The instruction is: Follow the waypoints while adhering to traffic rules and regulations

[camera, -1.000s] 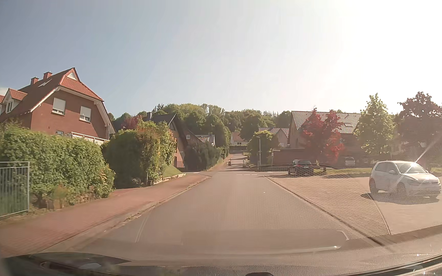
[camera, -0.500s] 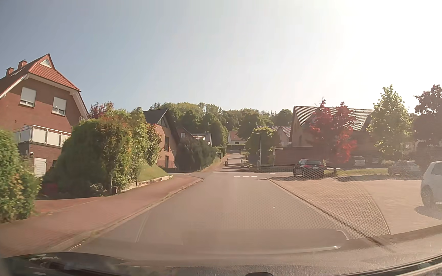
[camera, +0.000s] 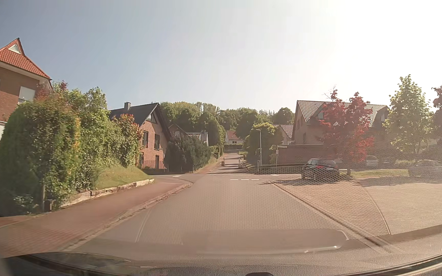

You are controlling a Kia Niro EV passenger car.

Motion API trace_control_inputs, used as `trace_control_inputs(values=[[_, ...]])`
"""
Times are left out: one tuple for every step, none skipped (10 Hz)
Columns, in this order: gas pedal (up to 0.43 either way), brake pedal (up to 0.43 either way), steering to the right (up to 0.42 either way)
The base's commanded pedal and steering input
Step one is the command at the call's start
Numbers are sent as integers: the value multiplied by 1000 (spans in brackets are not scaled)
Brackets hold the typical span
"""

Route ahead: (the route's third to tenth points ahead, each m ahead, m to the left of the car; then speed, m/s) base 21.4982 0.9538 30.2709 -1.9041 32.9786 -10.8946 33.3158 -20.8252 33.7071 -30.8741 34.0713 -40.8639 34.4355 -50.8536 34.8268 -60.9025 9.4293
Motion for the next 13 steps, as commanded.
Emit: trace_control_inputs(values=[[169,0,6],[157,0,6],[157,0,6],[118,0,4],[0,0,3],[0,0,3],[0,0,2],[0,0,0],[0,0,0],[0,0,0],[0,0,0],[0,0,0],[0,6,-1]])
